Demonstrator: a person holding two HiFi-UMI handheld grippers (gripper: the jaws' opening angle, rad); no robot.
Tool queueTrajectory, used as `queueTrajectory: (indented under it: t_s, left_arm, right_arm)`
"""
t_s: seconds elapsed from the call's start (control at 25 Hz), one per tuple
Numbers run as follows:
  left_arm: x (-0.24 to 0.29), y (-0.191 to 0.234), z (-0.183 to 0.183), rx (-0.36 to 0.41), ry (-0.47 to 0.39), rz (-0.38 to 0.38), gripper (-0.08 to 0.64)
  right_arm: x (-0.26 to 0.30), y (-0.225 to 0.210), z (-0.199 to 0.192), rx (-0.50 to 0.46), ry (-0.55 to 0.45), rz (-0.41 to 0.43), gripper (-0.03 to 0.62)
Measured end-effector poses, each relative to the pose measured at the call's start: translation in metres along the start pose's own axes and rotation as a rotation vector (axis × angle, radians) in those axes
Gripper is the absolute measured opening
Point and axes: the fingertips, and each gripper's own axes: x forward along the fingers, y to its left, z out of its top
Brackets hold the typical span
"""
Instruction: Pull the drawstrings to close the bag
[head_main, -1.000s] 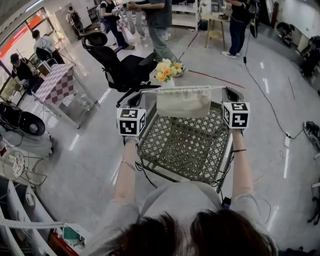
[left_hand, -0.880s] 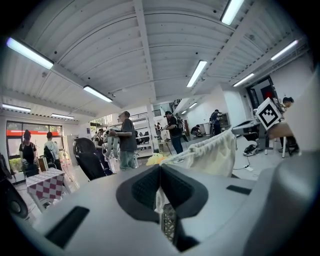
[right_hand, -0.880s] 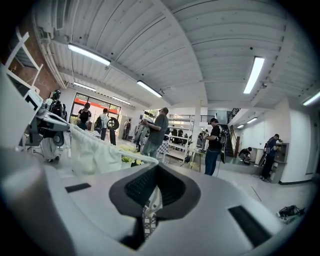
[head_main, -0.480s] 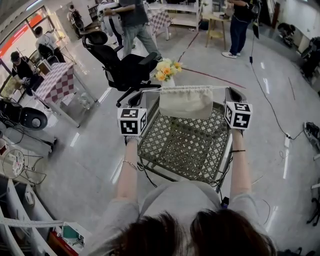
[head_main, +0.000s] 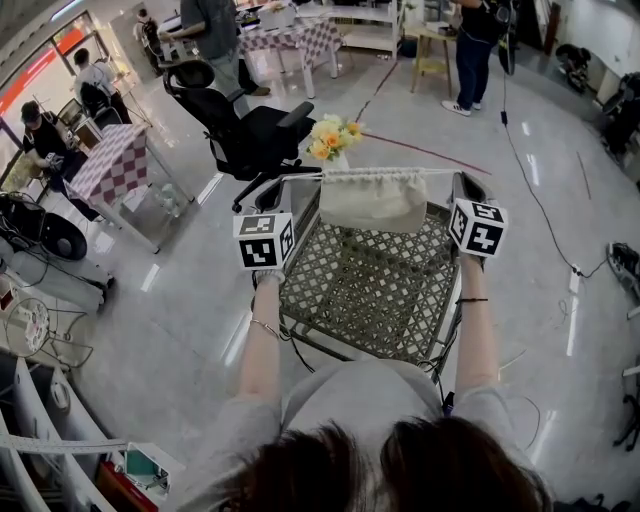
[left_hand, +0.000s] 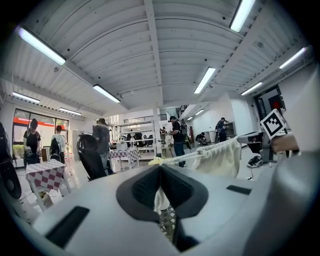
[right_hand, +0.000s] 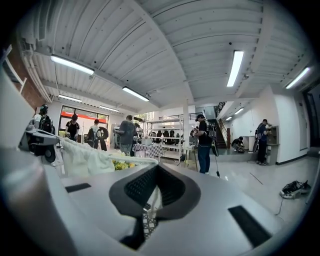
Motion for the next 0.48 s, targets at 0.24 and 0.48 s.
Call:
queueTrajectory:
  t_s: [0.24,0.48]
  left_arm:
    - [-0.001,-0.001,0.005,-0.033,-0.022,0.013,0.026]
    - [-0.003,-0.001,0.008,-0.08,-0.042,0.027,0.026]
  right_arm:
    - [-0.002,-0.007,0.0,0.081,-0.019,-0.025,0.021]
    - [-0.003,-0.012,0.0,0.125,-0.034,-0.056,0.021]
